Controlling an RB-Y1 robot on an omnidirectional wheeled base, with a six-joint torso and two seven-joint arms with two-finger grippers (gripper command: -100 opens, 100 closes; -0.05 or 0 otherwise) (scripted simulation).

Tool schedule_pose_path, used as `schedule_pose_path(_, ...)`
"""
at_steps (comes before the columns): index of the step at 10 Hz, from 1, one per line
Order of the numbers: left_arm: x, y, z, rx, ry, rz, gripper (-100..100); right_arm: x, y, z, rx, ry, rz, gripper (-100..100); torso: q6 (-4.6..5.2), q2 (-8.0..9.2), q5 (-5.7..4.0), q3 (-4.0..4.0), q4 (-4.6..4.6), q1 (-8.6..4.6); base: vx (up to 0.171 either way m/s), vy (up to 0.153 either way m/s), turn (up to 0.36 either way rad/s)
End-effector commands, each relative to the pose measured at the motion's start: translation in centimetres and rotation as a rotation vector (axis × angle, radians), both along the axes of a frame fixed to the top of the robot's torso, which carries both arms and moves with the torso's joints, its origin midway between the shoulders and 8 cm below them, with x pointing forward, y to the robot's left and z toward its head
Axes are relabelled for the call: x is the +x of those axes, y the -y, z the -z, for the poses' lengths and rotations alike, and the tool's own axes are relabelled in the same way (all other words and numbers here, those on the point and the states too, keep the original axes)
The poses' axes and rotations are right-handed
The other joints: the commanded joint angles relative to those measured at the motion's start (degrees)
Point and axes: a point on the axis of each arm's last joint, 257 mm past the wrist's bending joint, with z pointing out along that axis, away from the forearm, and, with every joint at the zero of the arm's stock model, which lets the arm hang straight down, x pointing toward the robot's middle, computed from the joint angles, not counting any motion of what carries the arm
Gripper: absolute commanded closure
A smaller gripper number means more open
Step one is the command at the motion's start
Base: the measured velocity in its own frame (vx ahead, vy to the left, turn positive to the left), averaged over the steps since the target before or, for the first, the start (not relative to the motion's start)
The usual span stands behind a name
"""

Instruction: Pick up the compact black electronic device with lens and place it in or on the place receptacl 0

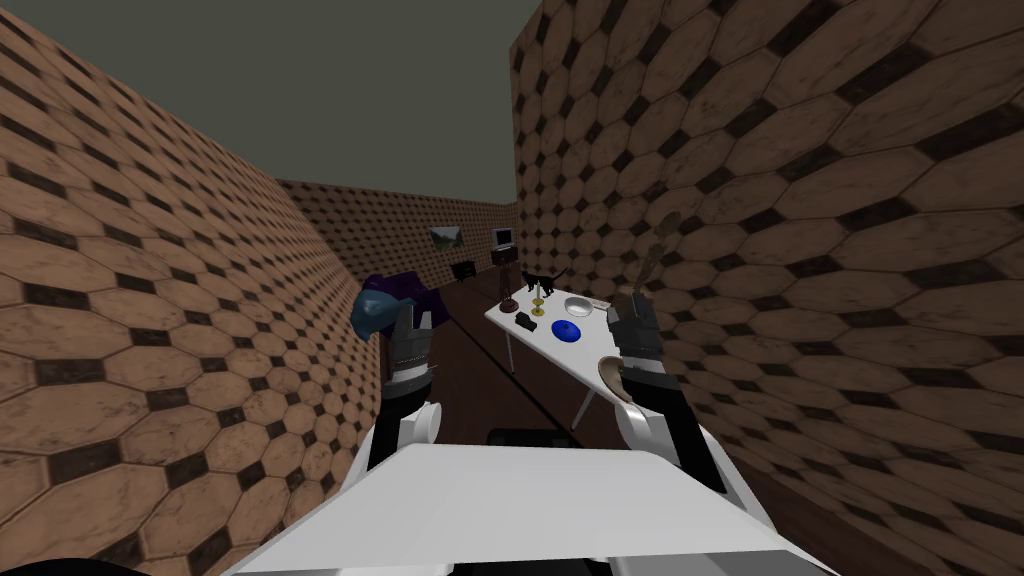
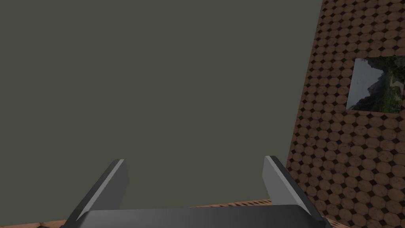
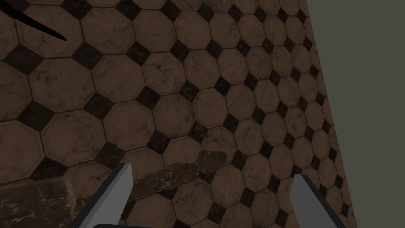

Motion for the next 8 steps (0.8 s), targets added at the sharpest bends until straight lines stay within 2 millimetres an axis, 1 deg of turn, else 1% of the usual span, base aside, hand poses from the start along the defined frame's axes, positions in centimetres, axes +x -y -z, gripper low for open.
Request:
schedule_pose_path(1,0.0,0.0,0.0,0.0,0.0,0.0,0,0.1,-0.1,0.3,-0.045,-0.016,-0.004,-100,0.0,0.0,0.0,0.0,0.0,0.0,-0.002,0.015,-0.004)
schedule_pose_path(4,0.0,0.0,0.0,0.0,0.0,0.0,0,0.2,0.3,1.5,-0.171,-0.065,0.006,-100,0.0,0.06,0.02,0.03,0.01,0.12,-0.015,0.04,-0.007)
schedule_pose_path(8,0.0,0.0,0.0,0.0,0.0,0.0,0,0.1,2.0,4.1,-0.381,-0.152,0.057,-100,0.0,-0.01,0.05,0.0,0.0,0.25,0.005,0.071,-0.002)
